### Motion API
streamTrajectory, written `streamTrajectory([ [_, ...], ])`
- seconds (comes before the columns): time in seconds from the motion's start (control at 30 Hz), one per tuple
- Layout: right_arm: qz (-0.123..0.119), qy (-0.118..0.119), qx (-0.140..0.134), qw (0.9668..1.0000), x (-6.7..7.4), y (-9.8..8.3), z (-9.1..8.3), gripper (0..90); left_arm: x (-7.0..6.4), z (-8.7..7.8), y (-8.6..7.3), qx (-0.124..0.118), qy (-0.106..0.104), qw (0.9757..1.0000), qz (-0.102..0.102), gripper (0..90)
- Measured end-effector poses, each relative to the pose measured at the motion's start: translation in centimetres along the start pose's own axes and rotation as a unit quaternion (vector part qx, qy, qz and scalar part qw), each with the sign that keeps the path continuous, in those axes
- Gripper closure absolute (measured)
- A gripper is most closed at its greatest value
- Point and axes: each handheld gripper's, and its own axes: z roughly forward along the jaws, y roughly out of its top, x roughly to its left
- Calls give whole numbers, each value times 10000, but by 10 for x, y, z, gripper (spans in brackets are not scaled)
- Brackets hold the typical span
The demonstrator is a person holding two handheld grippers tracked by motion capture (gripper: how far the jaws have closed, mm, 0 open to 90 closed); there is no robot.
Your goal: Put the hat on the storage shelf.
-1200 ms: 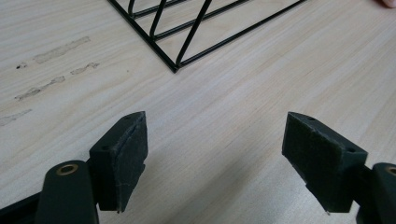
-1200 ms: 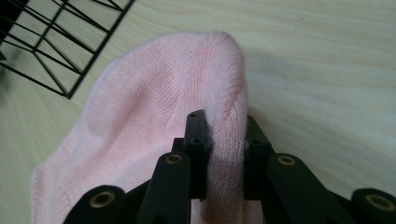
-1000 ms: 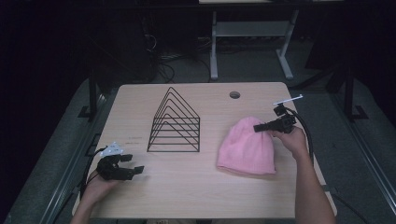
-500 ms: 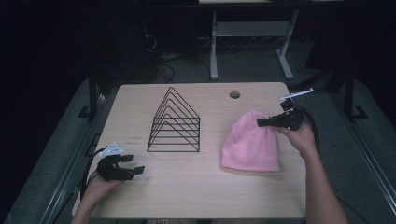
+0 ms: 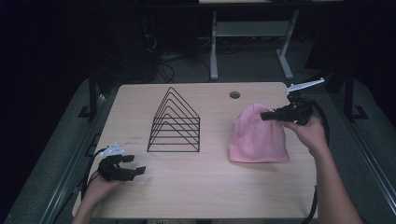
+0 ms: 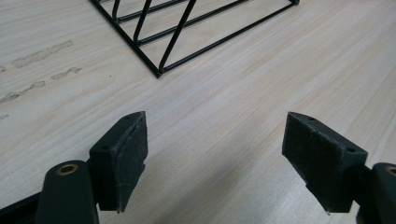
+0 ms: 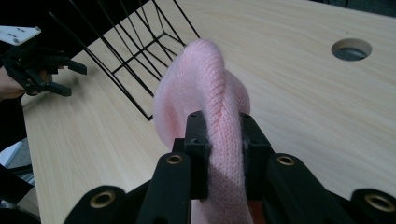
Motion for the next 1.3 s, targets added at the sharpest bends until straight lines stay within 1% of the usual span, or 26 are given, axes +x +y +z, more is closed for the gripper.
streamTrajectory([
  [0.27, -166, 19, -59, 9998, 9, 9, -10, 773, -1, -2, 1, -13, -79, 9999, -80, 223],
  [0.33, -186, 22, -65, 9998, 11, 11, -12, 774, -1, -3, 3, -6, -76, 10000, -43, 224],
  [0.37, -210, 27, -67, 9998, 12, 12, -13, 774, -1, -3, 3, -17, -87, 9999, -66, 224],
  [0.47, -258, 10, -85, 9996, 14, 16, -15, 774, 0, -5, 7, -87, -214, 9995, -231, 226],
  [0.5, -260, 18, -94, 9996, 15, 17, -16, 774, 0, -6, 8, -120, -220, 9993, -285, 226],
  [0.63, -327, 18, -158, 9993, 18, 23, -20, 774, 1, -11, 15, -223, -244, 9989, -345, 225],
  [0.7, -358, 21, -162, 9992, 20, 27, -22, 774, 0, -13, 18, -225, -244, 9991, -267, 225],
  [0.8, -443, 9, -180, 9989, 24, 34, -25, 774, 1, -17, 23, -207, -212, 9995, -74, 225],
  [0.83, -441, 24, -193, 9988, 26, 36, -26, 774, 0, -19, 25, -204, -214, 9995, -85, 225],
  [0.87, -455, 30, -208, 9987, 28, 38, -26, 774, 0, -20, 26, -184, -207, 9996, -20, 224],
  [1.0, -558, 35, -223, 9982, 35, 47, -28, 774, -3, -26, 34, -203, -262, 9994, 99, 224],
  [1.03, -583, 44, -224, 9980, 38, 50, -28, 774, -6, -29, 40, -226, -296, 9992, 163, 223],
  [1.07, -655, 40, -222, 9976, 42, 55, -29, 774, -6, -30, 41, -240, -310, 9991, 184, 223],
  [1.17, -720, 49, -234, 9971, 48, 63, -31, 774, -9, -35, 49, -232, -423, 9983, 320, 223],
  [1.27, -815, 74, -277, 9963, 56, 72, -33, 774, -13, -38, 57, -240, -443, 9979, 412, 224],
  [1.3, -850, 90, -283, 9959, 59, 75, -34, 774, -13, -40, 61, -243, -456, 9975, 472, 224],
])
